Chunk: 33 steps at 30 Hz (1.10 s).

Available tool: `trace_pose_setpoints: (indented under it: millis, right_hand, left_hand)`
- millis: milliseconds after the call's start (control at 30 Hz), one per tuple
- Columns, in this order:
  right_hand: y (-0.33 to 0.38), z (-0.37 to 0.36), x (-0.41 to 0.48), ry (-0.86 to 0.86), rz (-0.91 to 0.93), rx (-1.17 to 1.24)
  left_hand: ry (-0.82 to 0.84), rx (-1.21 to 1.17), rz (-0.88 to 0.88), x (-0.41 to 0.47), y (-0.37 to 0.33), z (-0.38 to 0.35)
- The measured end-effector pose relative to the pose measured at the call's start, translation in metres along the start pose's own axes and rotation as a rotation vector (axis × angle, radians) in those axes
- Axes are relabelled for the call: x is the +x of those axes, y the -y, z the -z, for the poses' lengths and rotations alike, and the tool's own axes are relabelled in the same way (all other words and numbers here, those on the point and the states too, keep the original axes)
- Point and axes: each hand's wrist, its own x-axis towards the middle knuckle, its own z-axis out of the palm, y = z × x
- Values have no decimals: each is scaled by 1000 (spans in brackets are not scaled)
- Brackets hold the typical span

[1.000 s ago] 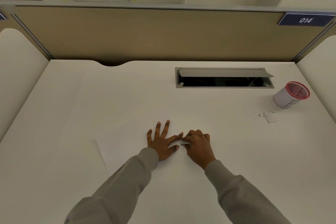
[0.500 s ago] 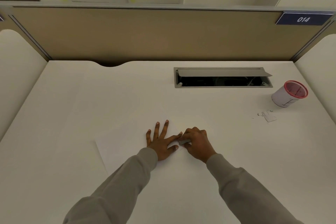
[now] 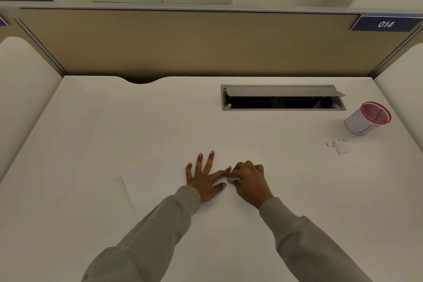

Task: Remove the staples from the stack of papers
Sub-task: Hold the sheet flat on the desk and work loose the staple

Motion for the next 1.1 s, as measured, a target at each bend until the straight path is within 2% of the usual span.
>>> trace_pose_setpoints:
  millis: [167,333,533,633,733,1100]
  right_hand:
    - [0,-1,1,-20,26,25]
    - [-8,4,7,50,77,60]
    - [-10,7,6,71,139,220]
    - [-12,6,3,-30,26,173]
    - [-10,6,1,12,-28,99]
    - [-2,0,0,-22,30,60]
  left_hand:
    - [2,0,-7,0,0,0]
    - [9,-7,-8,0,0,1]
    - [9,-4,-8,-2,-2,4]
    - [10,11,-8,-2,-2,3]
    - [12,7,-13,-2,0,2]
    - [0,-5,-7,1,1,-1]
